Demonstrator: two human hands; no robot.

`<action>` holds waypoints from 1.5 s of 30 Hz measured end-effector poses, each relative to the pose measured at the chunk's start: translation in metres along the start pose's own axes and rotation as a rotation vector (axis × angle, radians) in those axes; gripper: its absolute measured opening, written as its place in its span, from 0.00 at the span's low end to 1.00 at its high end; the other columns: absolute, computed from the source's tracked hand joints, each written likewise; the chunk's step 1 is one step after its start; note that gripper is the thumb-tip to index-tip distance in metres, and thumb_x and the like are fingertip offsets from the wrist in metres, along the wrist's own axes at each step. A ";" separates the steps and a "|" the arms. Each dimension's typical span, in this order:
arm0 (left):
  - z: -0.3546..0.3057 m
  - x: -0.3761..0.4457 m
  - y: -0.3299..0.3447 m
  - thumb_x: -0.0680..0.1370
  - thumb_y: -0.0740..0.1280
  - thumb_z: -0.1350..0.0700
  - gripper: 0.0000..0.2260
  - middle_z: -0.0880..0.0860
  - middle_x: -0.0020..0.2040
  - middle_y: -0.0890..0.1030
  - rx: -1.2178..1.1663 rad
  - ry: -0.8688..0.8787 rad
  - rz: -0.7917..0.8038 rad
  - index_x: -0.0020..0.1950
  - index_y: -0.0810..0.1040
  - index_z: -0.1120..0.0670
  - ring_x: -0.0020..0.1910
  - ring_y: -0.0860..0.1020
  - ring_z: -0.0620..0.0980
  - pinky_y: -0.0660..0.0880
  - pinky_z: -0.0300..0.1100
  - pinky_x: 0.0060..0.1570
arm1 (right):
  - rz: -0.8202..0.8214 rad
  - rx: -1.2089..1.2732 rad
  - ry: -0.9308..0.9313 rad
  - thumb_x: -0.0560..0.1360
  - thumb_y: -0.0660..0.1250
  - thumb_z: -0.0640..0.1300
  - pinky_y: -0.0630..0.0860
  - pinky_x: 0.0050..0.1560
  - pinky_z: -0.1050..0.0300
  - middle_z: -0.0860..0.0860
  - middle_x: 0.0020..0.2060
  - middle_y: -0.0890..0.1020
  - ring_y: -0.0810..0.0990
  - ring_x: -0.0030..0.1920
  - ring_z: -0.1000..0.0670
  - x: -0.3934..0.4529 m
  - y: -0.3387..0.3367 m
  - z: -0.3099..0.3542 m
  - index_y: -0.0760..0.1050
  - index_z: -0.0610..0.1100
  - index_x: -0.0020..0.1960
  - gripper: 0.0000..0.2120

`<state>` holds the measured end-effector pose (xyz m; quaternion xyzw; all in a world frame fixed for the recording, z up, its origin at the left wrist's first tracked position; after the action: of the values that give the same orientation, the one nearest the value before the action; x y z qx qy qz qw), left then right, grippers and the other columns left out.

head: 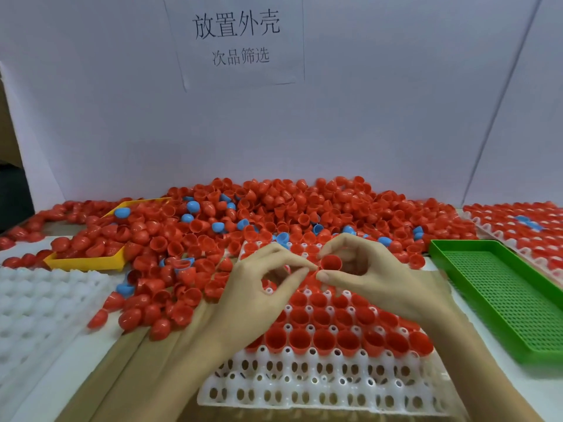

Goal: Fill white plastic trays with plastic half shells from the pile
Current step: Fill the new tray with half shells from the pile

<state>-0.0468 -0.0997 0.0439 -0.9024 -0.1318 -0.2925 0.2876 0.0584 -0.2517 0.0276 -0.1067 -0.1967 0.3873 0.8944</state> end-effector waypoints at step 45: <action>0.015 -0.072 -0.065 0.75 0.76 0.51 0.06 0.39 0.54 0.79 0.291 -0.114 0.628 0.50 0.86 0.41 0.58 0.79 0.42 0.75 0.35 0.56 | -0.174 -0.016 0.095 0.83 0.67 0.41 0.84 0.53 0.59 0.46 0.50 0.88 0.88 0.51 0.45 -0.004 -0.048 -0.031 0.84 0.49 0.60 0.10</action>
<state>-0.1233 -0.0437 0.0192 -0.8634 0.0963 -0.1172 0.4812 0.1007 -0.2879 0.0150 -0.1148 -0.1655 0.3008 0.9322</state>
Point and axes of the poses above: each hand's wrist, its own x-axis towards the middle knuckle, its own y-axis out of the palm, z = x × y, the point moved 7 cm from there along x, towards the middle knuckle
